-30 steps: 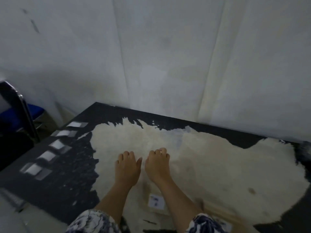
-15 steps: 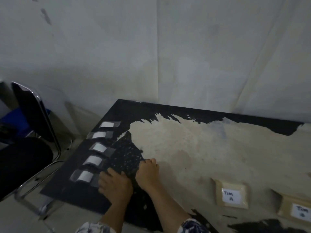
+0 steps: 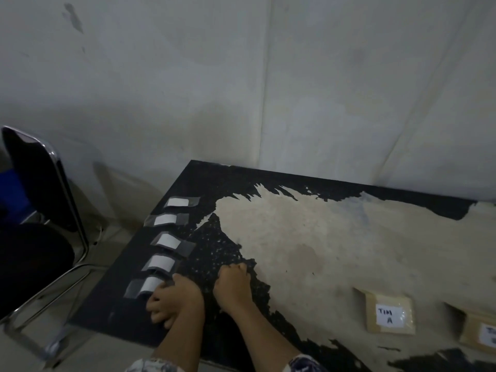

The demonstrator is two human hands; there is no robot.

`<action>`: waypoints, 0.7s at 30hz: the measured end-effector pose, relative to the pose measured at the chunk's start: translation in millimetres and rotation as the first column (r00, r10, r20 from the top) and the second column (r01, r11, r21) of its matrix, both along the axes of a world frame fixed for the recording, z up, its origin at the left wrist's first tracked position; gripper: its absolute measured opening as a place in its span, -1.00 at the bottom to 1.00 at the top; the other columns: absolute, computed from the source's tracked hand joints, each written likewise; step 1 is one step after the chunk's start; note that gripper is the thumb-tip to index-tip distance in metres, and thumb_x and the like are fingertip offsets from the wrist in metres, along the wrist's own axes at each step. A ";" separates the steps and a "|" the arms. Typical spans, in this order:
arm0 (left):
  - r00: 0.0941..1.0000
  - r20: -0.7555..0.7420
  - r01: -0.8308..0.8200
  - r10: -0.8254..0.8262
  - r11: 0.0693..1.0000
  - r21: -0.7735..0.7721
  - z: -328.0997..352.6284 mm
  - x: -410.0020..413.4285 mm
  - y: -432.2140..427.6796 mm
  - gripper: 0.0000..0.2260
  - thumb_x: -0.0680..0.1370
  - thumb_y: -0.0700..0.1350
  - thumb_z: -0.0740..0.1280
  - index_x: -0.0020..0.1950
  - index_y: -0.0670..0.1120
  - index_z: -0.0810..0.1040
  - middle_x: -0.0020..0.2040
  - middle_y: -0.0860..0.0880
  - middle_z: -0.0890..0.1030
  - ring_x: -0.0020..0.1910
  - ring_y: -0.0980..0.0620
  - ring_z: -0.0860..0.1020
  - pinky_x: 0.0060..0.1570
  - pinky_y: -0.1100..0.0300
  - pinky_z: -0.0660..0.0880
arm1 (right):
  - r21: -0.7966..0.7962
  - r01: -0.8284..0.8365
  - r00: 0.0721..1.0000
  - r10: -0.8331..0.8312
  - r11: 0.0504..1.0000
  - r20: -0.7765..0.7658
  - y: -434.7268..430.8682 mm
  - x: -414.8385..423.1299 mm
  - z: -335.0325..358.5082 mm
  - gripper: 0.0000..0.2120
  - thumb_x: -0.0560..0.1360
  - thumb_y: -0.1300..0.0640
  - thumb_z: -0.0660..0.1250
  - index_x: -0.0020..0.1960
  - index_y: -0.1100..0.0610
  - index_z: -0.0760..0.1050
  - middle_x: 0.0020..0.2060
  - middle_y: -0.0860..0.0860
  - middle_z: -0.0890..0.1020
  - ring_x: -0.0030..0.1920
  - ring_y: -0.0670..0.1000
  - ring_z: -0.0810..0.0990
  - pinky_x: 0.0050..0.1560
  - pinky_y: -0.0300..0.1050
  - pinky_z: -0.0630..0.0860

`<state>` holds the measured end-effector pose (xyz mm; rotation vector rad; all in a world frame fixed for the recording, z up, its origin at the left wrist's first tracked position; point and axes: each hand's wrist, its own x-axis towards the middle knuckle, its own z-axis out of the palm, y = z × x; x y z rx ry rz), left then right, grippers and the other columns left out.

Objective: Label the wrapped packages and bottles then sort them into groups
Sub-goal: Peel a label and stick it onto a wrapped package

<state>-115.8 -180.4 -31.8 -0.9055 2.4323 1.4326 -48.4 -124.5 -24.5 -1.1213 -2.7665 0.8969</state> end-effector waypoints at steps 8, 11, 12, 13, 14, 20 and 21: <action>0.859 -0.206 0.388 -0.470 0.858 -0.338 4.8 37.6 11.4 -0.37 0.52 -0.11 0.31 0.50 -0.10 0.07 0.48 -0.17 0.04 0.43 -0.23 0.09 0.34 -0.16 0.14 | -0.232 0.155 0.939 -0.216 0.960 -0.268 6.2 -12.1 5.9 -0.83 0.54 0.15 0.20 -0.17 0.12 0.52 -0.21 0.01 0.58 -0.11 -0.06 0.50 -0.08 -0.21 0.51; 0.525 -0.192 0.579 -0.830 0.513 -0.634 -8.4 44.9 3.1 -0.28 0.42 -0.02 0.35 0.49 -0.17 0.12 0.42 -0.18 0.14 0.36 -0.16 0.13 0.20 -0.13 0.27 | -0.496 0.177 0.833 -0.398 0.850 -0.385 14.3 -9.8 21.2 -0.81 0.54 0.21 0.20 -0.18 0.18 0.54 -0.27 0.04 0.57 -0.27 -0.11 0.46 -0.25 -0.35 0.41; 0.382 -0.192 0.558 -0.904 0.391 -0.732 -15.3 45.0 2.1 -0.24 0.29 -0.03 0.44 0.42 -0.17 0.24 0.34 -0.18 0.26 0.29 -0.15 0.22 0.09 -0.09 0.31 | -0.548 0.158 0.807 -0.427 0.822 -0.408 19.7 -8.1 23.5 -0.82 0.53 0.24 0.20 -0.12 0.22 0.57 -0.24 0.06 0.58 -0.24 -0.09 0.48 -0.21 -0.31 0.42; 0.260 -0.159 0.529 -0.952 0.278 -0.802 -22.1 45.1 2.4 -0.23 0.16 -0.05 0.50 0.32 -0.16 0.33 0.26 -0.16 0.34 0.21 -0.14 0.30 0.00 -0.04 0.29 | -0.587 0.127 0.795 -0.436 0.800 -0.422 24.2 -5.2 25.8 -0.83 0.52 0.25 0.20 -0.07 0.21 0.58 -0.21 0.04 0.60 -0.20 -0.07 0.51 -0.15 -0.26 0.47; 0.178 -0.108 0.501 -0.978 0.184 -0.845 -23.9 45.4 3.7 -0.23 0.08 -0.08 0.52 0.24 -0.13 0.36 0.20 -0.15 0.38 0.17 -0.12 0.34 -0.05 0.01 0.25 | -0.614 0.091 0.795 -0.429 0.784 -0.430 27.8 -1.8 27.1 -0.84 0.51 0.25 0.21 -0.04 0.18 0.57 -0.18 0.01 0.60 -0.14 -0.07 0.54 -0.09 -0.22 0.52; -0.095 -0.014 0.383 -0.995 -0.024 -0.923 -12.4 44.5 20.5 -0.26 0.08 -0.07 0.53 0.21 -0.12 0.36 0.25 -0.11 0.36 0.26 -0.09 0.33 0.02 0.03 0.23 | -0.711 0.133 0.738 -0.547 0.691 -0.394 46.2 23.3 21.0 -0.78 0.50 0.09 0.33 0.14 0.03 0.45 0.03 -0.07 0.55 0.03 -0.10 0.53 0.04 -0.25 0.51; -0.118 0.003 0.371 -0.993 -0.047 -0.927 -10.3 43.6 23.7 -0.26 0.09 -0.06 0.54 0.22 -0.13 0.39 0.26 -0.11 0.36 0.27 -0.08 0.32 0.03 0.03 0.23 | -0.722 0.165 0.725 -0.579 0.672 -0.373 48.6 26.0 19.0 -0.71 0.49 0.04 0.35 0.19 0.05 0.45 0.09 -0.04 0.54 0.08 -0.07 0.53 0.08 -0.21 0.52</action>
